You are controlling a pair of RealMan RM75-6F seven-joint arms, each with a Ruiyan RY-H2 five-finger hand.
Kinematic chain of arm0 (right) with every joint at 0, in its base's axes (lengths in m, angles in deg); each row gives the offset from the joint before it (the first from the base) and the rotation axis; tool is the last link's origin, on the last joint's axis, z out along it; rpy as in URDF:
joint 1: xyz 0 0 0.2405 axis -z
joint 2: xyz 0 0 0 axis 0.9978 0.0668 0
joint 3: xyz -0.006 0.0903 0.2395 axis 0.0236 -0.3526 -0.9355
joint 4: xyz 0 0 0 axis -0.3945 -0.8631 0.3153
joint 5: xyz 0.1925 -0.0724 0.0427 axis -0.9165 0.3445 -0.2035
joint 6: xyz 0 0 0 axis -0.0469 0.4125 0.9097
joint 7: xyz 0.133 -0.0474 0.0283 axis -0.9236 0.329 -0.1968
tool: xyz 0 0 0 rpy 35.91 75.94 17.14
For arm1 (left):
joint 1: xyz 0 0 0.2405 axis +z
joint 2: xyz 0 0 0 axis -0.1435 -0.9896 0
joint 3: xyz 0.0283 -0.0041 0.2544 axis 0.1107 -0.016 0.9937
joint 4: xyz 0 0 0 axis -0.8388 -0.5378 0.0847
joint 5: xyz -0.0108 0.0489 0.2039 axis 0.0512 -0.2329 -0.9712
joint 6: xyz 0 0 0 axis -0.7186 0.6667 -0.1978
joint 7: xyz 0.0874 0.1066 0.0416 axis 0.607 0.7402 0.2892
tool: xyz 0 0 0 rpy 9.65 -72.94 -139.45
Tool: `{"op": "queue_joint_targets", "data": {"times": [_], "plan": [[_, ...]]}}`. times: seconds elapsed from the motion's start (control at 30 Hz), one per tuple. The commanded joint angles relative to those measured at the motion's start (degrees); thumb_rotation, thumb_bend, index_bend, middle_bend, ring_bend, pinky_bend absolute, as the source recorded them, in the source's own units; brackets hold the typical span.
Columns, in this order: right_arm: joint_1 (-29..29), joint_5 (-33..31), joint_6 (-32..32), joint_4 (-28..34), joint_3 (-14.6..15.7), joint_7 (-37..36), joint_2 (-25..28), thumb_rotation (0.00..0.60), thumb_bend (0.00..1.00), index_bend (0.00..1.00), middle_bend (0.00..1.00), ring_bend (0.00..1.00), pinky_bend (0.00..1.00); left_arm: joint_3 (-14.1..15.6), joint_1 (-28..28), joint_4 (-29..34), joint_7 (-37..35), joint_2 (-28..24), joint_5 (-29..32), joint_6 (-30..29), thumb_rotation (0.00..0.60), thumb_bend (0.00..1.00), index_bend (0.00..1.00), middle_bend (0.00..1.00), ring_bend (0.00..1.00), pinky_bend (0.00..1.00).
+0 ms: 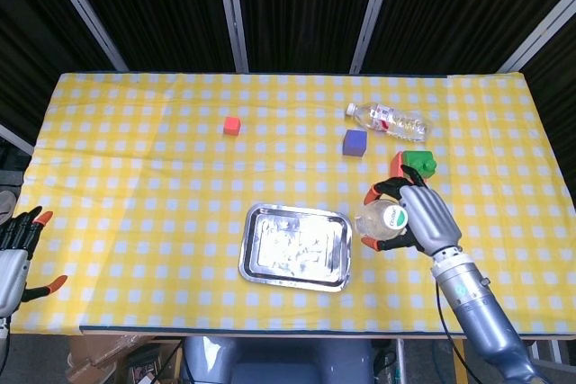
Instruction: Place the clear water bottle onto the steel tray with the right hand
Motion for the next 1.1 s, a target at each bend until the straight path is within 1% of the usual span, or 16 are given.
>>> {"op": "queue_joint_targets", "data": {"times": [0.03,0.13,0.23,0.37,0.47,0.57,0.67,0.8,0.87,0.97,1.1], "plan": [[-0.2,-2.0,-1.3,0.0,2.2,-0.5,0.4,0.600,0.45,0.74,0.59,0.26,0.00,0.1,-0.1,-0.1,0.3,0.1,0.0,0.2,0.600,0.15,0.05,0.00,0.00,0.00],[-0.2,-4.1,-0.9,0.0,4.7,-0.2,-1.0,0.600,0.45,0.74,0.59,0.26,0.00,0.0,-0.1,0.0,0.6,0.2,0.1,0.2,0.600,0.15,0.05,0.00,0.00,0.00],[-0.2,-4.5,-1.0,-1.9,6.5,-0.9,-3.5,0.600,0.46,0.74,0.59,0.27,0.00,-0.1,-0.1,0.0,0.9,0.3,0.4,0.1,0.600,0.15,0.05,0.00,0.00,0.00],[0.7,-1.7,-2.4,-6.0,9.1,-3.6,-8.3,0.600,0.46,0.74,0.59,0.27,0.00,-0.1,-0.2,-0.1,1.5,0.6,0.6,0.5,0.600,0.15,0.05,0.00,0.00,0.00],[1.5,1.6,-3.6,-9.4,10.9,-6.1,-12.3,0.600,0.46,0.74,0.59,0.27,0.00,-0.1,-0.3,-0.2,2.2,0.9,0.5,0.6,0.600,0.15,0.05,0.00,0.00,0.00],[2.0,3.8,-4.4,-11.9,11.7,-8.1,-14.6,0.600,0.46,0.74,0.59,0.27,0.00,-0.2,-0.3,-0.2,2.4,1.0,0.7,0.5,0.600,0.15,0.05,0.00,0.00,0.00],[2.4,5.1,-4.6,-14.2,12.4,-9.3,-15.9,0.600,0.46,0.74,0.59,0.27,0.00,-0.3,-0.2,-0.2,2.4,0.9,0.8,0.4,0.600,0.15,0.05,0.00,0.00,0.00],[2.7,6.3,-4.6,-14.2,11.8,-10.9,-15.1,0.600,0.47,0.76,0.59,0.27,0.00,-0.3,-0.4,-0.4,2.5,1.0,1.1,0.9,0.600,0.15,0.05,0.00,0.00,0.00],[2.3,6.8,-3.5,-12.5,10.4,-10.4,-13.4,0.600,0.47,0.76,0.59,0.27,0.00,-0.2,-0.5,-0.4,2.7,1.1,1.0,1.1,0.600,0.15,0.05,0.00,0.00,0.00],[0.8,5.8,-1.9,-8.3,8.3,-7.5,-10.4,0.600,0.48,0.76,0.59,0.27,0.00,-0.3,-0.5,-0.3,2.8,1.2,1.2,1.1,0.600,0.15,0.05,0.00,0.00,0.00],[-3.1,0.3,1.3,0.0,4.1,-1.2,-5.1,0.600,0.48,0.76,0.59,0.27,0.00,-0.4,-0.4,-0.2,2.4,1.0,1.2,0.8,0.600,0.15,0.05,0.00,0.00,0.00]]}}
